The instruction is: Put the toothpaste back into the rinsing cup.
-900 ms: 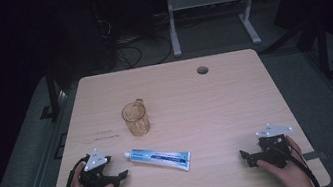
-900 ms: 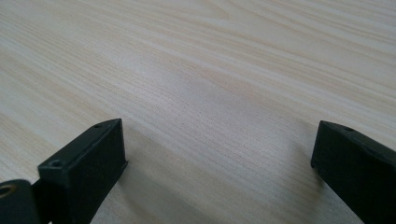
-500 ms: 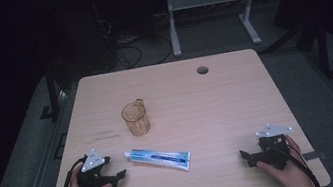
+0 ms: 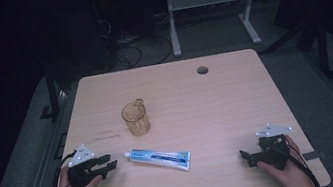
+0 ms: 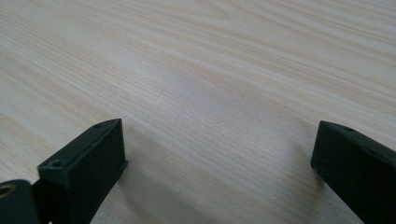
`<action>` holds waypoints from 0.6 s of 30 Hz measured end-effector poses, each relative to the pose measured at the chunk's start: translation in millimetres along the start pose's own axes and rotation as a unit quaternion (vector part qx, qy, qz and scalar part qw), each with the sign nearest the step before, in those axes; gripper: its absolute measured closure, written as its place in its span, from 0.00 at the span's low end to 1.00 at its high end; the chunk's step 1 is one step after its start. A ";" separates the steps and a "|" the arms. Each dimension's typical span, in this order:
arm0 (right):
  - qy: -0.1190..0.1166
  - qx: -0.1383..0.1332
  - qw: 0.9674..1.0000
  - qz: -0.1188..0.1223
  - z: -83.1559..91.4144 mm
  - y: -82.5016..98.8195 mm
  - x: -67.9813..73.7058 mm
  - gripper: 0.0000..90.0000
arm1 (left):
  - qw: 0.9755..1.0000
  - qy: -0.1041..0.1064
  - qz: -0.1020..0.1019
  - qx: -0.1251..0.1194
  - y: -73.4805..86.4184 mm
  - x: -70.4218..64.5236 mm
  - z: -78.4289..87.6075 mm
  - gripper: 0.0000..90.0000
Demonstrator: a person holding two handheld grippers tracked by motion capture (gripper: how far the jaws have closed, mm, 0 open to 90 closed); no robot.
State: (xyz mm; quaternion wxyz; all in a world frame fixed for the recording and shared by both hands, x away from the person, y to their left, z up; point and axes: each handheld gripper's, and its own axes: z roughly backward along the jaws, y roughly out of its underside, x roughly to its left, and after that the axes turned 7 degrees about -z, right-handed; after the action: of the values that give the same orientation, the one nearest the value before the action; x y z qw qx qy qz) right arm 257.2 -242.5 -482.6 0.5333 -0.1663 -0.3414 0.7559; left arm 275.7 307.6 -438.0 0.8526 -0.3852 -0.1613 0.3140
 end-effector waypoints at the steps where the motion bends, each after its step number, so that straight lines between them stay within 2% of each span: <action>1: 0.000 0.000 1.000 0.000 0.0 0.0 0.0 0.03 | 1.000 0.007 0.002 -0.001 -4.3 2.9 -0.4 0.81; 5: 0.000 0.000 1.000 0.001 0.0 0.0 -0.1 0.03 | 1.000 0.016 0.001 0.009 -13.5 5.7 -4.0 1.00; 11: 0.000 0.000 1.000 0.001 -0.1 0.0 -0.1 0.03 | 1.000 0.025 -0.003 0.019 -27.6 9.0 -13.9 1.00; 18: 0.000 -0.001 1.000 0.000 -0.1 0.0 0.1 0.03 | 0.999 0.029 -0.009 0.016 -40.6 10.7 -29.0 1.00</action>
State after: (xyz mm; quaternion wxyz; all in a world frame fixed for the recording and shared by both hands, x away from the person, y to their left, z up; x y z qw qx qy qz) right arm 257.3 -242.4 -482.6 0.5333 -0.1670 -0.3415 0.7557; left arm 315.4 278.1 -425.8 0.8659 -0.3787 -0.1349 0.2977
